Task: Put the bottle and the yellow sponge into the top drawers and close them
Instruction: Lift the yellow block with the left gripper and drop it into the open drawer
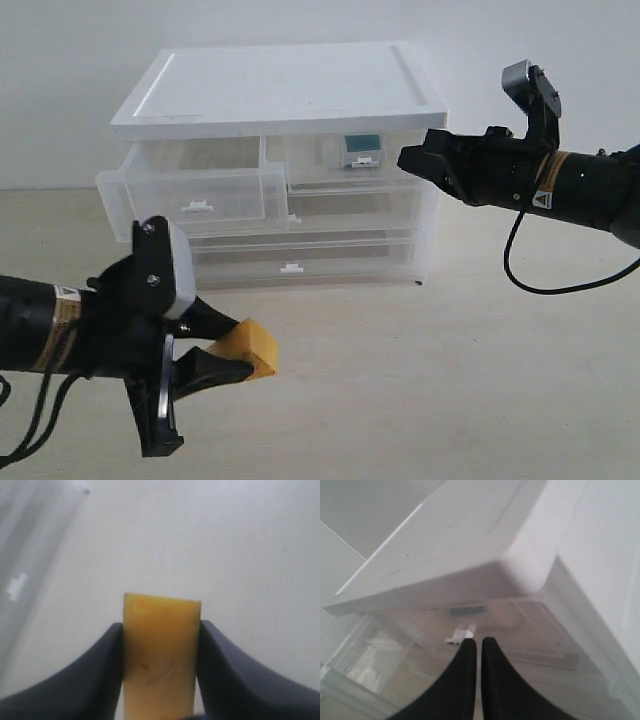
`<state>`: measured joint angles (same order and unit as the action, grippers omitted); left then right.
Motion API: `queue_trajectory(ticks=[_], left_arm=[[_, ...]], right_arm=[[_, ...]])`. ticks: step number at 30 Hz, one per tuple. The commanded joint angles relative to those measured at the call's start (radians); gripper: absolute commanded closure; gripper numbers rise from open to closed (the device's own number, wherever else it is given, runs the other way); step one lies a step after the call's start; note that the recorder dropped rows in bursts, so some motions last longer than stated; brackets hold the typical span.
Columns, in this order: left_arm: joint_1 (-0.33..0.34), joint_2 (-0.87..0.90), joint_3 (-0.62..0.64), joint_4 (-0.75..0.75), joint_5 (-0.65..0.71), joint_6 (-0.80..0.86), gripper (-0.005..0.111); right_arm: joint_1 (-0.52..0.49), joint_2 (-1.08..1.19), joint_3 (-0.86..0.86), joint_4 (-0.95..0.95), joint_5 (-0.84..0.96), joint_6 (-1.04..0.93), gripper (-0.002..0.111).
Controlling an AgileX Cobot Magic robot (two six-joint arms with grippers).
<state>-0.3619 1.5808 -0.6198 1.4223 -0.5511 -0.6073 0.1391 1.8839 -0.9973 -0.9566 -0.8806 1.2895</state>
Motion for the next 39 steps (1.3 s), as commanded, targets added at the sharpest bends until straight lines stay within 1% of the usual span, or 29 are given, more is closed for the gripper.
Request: queue_trajectory(ticks=[1, 2, 4, 8, 12, 14, 17, 20, 24, 29, 32, 39], left_arm=[[-0.009, -0.161, 0.020, -0.110, 0.031, 0.012, 0.103], [-0.009, -0.203, 0.020, -0.174, 0.050, 0.055, 0.103], [-0.009, -0.250, 0.020, -0.326, 0.059, 0.193, 0.103], [-0.009, -0.317, 0.016, -0.641, 0.038, 0.529, 0.103], [-0.009, -0.301, -0.014, -0.866, 0.041, 0.841, 0.103], [-0.009, -0.270, -0.042, -0.939, 0.045, 0.945, 0.103], [-0.009, -0.213, -0.096, -0.956, 0.050, 1.006, 0.103], [-0.009, -0.158, -0.155, -0.956, 0.052, 1.009, 0.103], [-0.009, -0.104, -0.219, -0.954, 0.109, 1.076, 0.103], [-0.009, -0.052, -0.268, -0.860, 0.213, 1.076, 0.103], [-0.009, -0.035, -0.295, -0.857, 0.271, 1.066, 0.103], [-0.009, -0.033, -0.304, -0.864, 0.289, 1.028, 0.103]], right_arm=[[0.000, 0.001, -0.004, 0.000, -0.005, -0.011, 0.108], [0.000, 0.001, -0.004, 0.000, -0.005, -0.011, 0.108], [0.000, 0.001, -0.004, 0.000, -0.005, -0.011, 0.108], [0.000, 0.001, -0.004, 0.000, -0.005, -0.019, 0.108], [0.000, 0.001, -0.004, 0.000, -0.005, -0.021, 0.108], [0.000, 0.001, -0.004, 0.000, -0.005, -0.021, 0.108], [0.000, 0.001, -0.004, 0.000, -0.003, -0.021, 0.108], [0.000, 0.001, -0.004, 0.000, 0.001, -0.021, 0.108], [0.000, 0.001, -0.004, 0.000, 0.003, -0.023, 0.108], [0.000, 0.001, -0.004, 0.004, 0.010, -0.035, 0.108], [0.000, 0.001, -0.004, 0.000, 0.013, -0.036, 0.108], [0.000, 0.001, -0.004, -0.002, 0.013, -0.036, 0.108]])
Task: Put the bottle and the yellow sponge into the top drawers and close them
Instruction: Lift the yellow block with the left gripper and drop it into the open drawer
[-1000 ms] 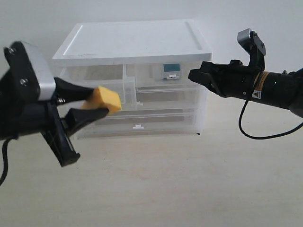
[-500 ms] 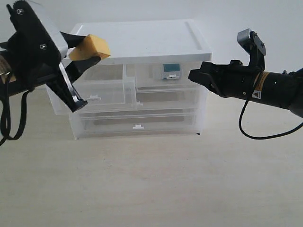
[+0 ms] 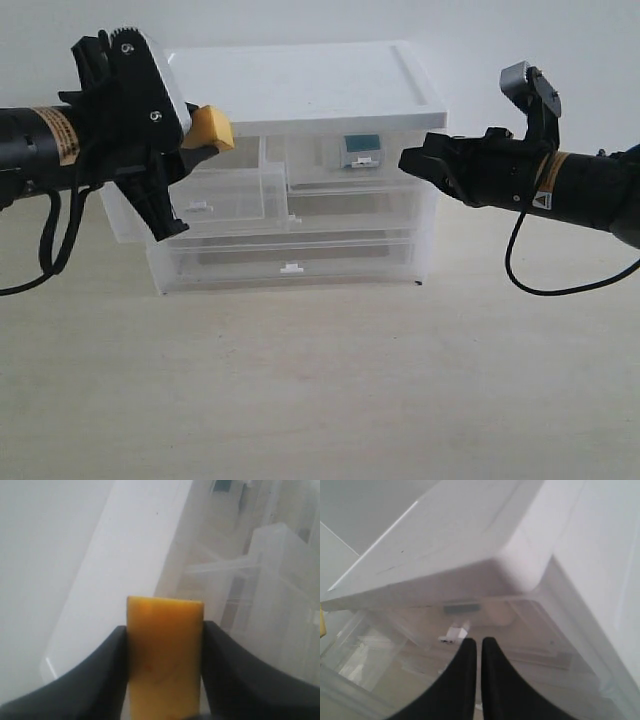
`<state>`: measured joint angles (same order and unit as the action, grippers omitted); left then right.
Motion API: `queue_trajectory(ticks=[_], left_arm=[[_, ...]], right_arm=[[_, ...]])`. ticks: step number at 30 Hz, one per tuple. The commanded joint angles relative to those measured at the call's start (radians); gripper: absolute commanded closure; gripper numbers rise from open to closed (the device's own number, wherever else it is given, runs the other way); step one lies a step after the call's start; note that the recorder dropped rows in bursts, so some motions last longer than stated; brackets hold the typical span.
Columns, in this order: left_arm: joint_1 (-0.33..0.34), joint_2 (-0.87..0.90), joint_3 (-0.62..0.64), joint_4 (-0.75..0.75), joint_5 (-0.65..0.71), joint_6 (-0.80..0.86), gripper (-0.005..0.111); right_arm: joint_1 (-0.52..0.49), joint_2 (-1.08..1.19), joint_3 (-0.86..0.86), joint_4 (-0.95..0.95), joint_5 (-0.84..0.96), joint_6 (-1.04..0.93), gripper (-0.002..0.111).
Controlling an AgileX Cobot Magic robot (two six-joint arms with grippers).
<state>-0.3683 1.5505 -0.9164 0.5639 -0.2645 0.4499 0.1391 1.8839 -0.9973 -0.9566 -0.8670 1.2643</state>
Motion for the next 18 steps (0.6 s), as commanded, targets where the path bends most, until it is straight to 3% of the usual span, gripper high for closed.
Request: queue_trajectory(ticks=[1, 5, 7, 10, 11, 18], left_arm=[[-0.002, -0.003, -0.007, -0.005, 0.004, -0.043, 0.103], [-0.002, -0.003, -0.007, -0.005, 0.002, -0.105, 0.102], [-0.002, -0.003, -0.005, -0.005, 0.002, -0.111, 0.094], [-0.002, -0.003, -0.005, -0.007, -0.012, -0.144, 0.051], [-0.002, -0.003, -0.005, -0.007, -0.012, -0.144, 0.047], [-0.002, -0.003, -0.005, -0.058, -0.068, -0.144, 0.054]], right_arm=[[0.000, 0.001, -0.004, -0.002, 0.000, -0.010, 0.108], [0.000, 0.001, -0.004, -0.002, 0.000, -0.010, 0.108], [0.000, 0.001, -0.004, -0.002, 0.000, -0.010, 0.108], [0.000, 0.001, -0.004, -0.002, 0.000, -0.010, 0.108], [0.000, 0.001, -0.004, -0.002, 0.000, -0.010, 0.108], [0.000, 0.001, -0.004, -0.002, 0.000, -0.010, 0.108]])
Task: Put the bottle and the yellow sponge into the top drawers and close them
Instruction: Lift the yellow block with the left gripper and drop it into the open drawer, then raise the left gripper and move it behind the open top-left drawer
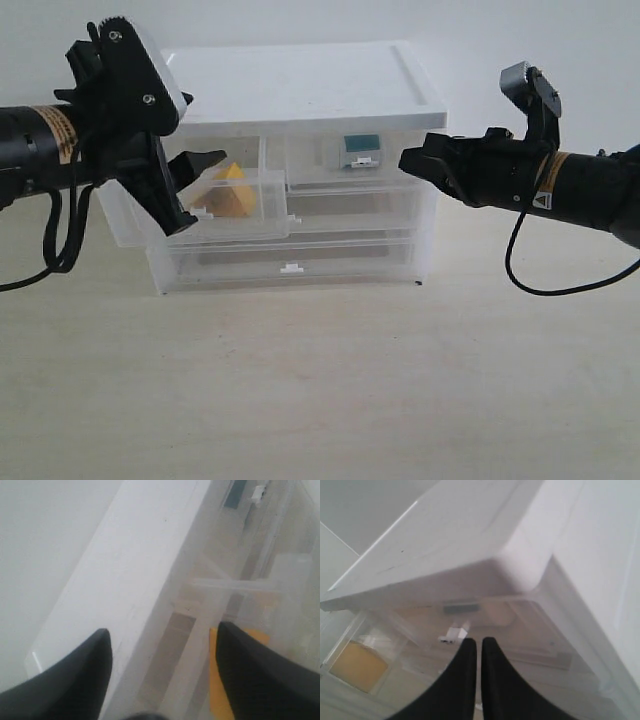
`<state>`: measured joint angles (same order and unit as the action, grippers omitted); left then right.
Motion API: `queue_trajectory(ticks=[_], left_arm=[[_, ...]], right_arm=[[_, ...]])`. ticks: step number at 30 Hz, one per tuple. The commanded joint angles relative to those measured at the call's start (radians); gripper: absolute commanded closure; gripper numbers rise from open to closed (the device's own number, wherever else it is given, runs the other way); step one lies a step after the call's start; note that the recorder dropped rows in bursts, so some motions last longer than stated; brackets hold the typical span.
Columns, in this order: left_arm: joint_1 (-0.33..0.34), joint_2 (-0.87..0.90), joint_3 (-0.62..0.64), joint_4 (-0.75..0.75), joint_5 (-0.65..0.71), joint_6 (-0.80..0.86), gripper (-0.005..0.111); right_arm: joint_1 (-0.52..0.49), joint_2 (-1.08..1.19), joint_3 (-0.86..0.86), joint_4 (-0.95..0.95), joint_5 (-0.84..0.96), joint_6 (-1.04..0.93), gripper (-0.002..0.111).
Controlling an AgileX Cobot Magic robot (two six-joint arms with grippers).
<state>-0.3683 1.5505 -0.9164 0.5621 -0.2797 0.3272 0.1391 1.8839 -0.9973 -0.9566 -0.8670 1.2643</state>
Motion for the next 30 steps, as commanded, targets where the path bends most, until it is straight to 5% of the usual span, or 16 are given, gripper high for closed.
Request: queue_trajectory(ticks=[1, 5, 11, 18, 30], left_arm=[[-0.002, -0.006, -0.005, -0.079, -0.069, -0.021, 0.056], [-0.015, -0.054, -0.005, -0.173, -0.051, -0.062, 0.072], [-0.051, -0.243, -0.005, -0.212, 0.194, -0.413, 0.103], [-0.051, -0.302, -0.082, -0.245, 0.659, -0.508, 0.103], [-0.051, -0.156, -0.124, -0.562, 0.805, -0.227, 0.103]], right_arm=[[0.000, 0.001, -0.004, -0.002, 0.000, -0.010, 0.108], [0.000, 0.001, -0.004, -0.002, 0.000, -0.010, 0.108], [0.000, 0.001, -0.004, 0.000, 0.000, -0.010, 0.108], [0.000, 0.001, -0.004, 0.000, -0.004, -0.010, 0.108], [0.000, 0.001, -0.004, 0.000, -0.001, -0.010, 0.108]])
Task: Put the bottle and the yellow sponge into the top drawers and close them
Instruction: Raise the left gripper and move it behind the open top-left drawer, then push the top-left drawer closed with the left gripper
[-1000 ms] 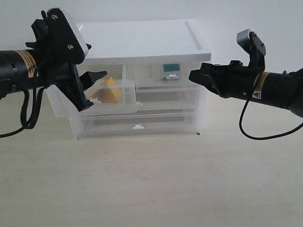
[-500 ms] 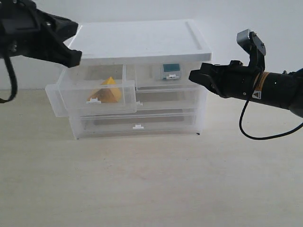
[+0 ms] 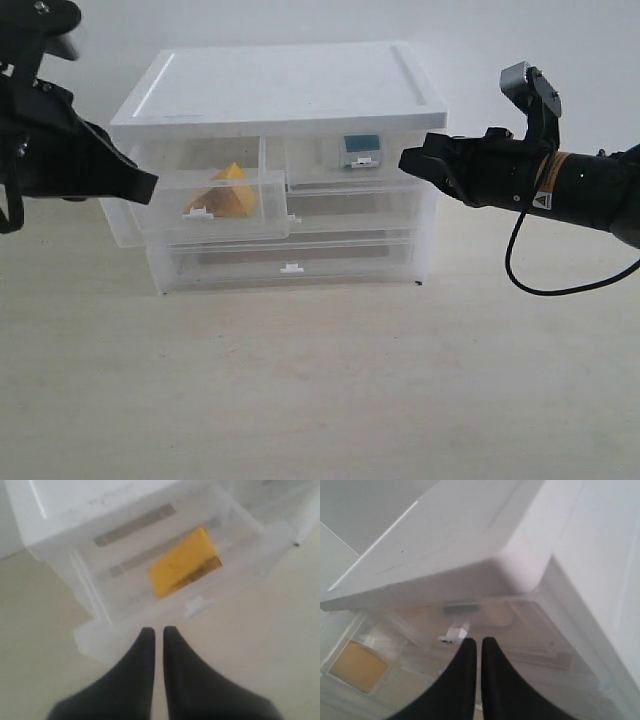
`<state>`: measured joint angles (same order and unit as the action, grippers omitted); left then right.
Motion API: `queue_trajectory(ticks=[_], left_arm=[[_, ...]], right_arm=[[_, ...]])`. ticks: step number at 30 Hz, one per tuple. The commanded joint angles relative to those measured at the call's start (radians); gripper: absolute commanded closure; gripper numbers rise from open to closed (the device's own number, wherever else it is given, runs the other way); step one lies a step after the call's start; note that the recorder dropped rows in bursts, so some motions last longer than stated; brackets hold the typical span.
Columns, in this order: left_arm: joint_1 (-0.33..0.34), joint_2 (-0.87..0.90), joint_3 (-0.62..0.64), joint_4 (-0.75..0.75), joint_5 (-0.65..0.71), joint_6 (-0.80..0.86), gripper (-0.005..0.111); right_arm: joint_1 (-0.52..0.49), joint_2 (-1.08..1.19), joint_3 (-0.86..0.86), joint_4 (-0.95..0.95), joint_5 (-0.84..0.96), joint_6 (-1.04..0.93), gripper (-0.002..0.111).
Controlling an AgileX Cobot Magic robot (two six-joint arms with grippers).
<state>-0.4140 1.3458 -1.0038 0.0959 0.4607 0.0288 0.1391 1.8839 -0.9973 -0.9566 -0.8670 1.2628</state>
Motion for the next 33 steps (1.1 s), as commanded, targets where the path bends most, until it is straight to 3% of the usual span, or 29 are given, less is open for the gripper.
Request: queue_trajectory(ticks=[1, 14, 24, 33], left_arm=[[-0.006, 0.064, -0.042, -0.096, 0.064, 0.072, 0.103], [0.014, 0.257, -0.118, -0.080, -0.050, 0.072, 0.103], [0.023, 0.325, -0.131, -0.071, -0.261, 0.072, 0.103], [0.103, 0.380, -0.131, -0.055, -0.391, 0.074, 0.103]], right_arm=[[0.000, 0.001, -0.004, 0.000, -0.001, -0.009, 0.108], [0.000, 0.001, -0.004, 0.000, -0.001, -0.009, 0.108], [0.000, 0.001, -0.004, 0.000, -0.001, -0.009, 0.108], [0.000, 0.001, -0.004, 0.000, -0.001, -0.009, 0.108]])
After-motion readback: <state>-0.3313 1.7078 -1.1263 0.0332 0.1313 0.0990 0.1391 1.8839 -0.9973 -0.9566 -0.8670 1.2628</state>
